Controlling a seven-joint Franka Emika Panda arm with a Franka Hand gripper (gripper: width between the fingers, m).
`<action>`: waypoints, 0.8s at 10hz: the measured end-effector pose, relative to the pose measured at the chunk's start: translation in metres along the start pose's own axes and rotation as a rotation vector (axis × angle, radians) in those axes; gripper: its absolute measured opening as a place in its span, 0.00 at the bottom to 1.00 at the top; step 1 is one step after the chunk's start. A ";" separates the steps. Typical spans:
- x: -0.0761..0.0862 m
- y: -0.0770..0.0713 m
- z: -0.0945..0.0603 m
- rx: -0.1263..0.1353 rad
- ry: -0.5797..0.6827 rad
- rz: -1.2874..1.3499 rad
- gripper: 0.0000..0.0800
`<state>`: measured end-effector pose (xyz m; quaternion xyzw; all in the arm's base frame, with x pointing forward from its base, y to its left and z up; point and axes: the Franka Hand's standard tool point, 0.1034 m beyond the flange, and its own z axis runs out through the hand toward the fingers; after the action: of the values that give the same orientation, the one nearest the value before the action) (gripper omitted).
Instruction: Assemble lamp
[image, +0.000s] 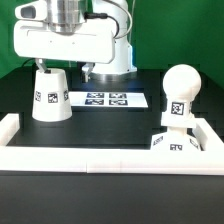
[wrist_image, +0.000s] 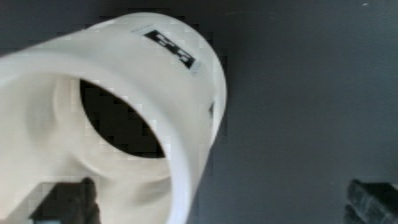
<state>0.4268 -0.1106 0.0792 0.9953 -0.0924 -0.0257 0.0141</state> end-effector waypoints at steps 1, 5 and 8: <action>0.000 0.000 0.000 0.000 0.000 -0.001 0.84; 0.000 -0.001 0.000 0.000 0.000 -0.002 0.22; 0.001 -0.001 -0.001 0.000 0.003 -0.003 0.06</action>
Offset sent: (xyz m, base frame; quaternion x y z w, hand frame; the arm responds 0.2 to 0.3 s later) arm 0.0000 0.0000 0.0000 0.0000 0.0000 0.0000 1.0000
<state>0.4284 -0.1096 0.0798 0.9955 -0.0907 -0.0241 0.0144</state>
